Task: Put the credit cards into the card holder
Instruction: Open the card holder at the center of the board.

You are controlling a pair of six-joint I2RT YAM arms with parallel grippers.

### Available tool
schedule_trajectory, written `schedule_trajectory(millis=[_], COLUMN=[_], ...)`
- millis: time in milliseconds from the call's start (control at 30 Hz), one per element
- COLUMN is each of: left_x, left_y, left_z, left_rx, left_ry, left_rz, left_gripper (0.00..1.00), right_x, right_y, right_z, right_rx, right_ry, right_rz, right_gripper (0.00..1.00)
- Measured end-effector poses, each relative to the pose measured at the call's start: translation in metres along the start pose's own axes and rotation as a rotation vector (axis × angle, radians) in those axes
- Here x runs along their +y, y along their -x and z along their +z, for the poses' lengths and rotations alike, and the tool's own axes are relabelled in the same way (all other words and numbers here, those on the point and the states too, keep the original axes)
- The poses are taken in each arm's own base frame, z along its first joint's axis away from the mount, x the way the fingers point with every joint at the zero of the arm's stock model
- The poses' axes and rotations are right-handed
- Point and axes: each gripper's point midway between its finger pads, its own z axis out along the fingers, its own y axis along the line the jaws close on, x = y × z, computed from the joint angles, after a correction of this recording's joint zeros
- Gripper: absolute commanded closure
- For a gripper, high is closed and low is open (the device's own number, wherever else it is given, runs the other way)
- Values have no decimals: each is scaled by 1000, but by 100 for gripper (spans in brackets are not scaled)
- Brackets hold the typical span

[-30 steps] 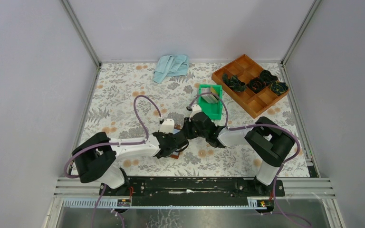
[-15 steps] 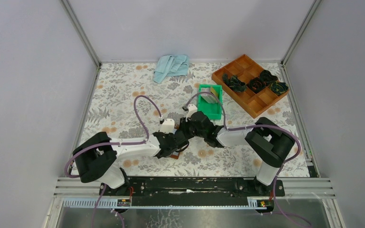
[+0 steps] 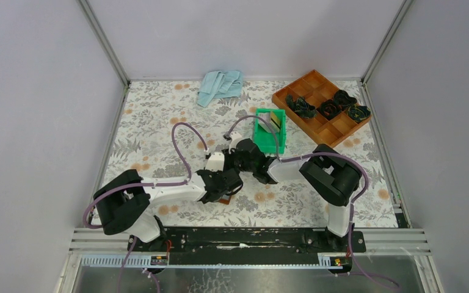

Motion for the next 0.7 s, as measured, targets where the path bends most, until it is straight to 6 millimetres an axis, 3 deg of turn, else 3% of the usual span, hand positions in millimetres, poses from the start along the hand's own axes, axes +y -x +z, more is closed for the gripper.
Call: schedule_trajectory(millis=[167,433,700], left_x=[1,3,0], left_y=[1,5,26], left_z=[1,0,-21], left_rx=[-1,-15,-70], left_ry=[6,8,-63], left_rz=[-9,-18,-127], left_gripper=[87,80,79], right_x=[4,-5,-10], right_y=[1,-10,-8], right_z=[8,19,20], right_rx=[12,26,-9], right_ry=[27,21,2], right_rz=[-1,5,2], right_gripper=[73,73,73])
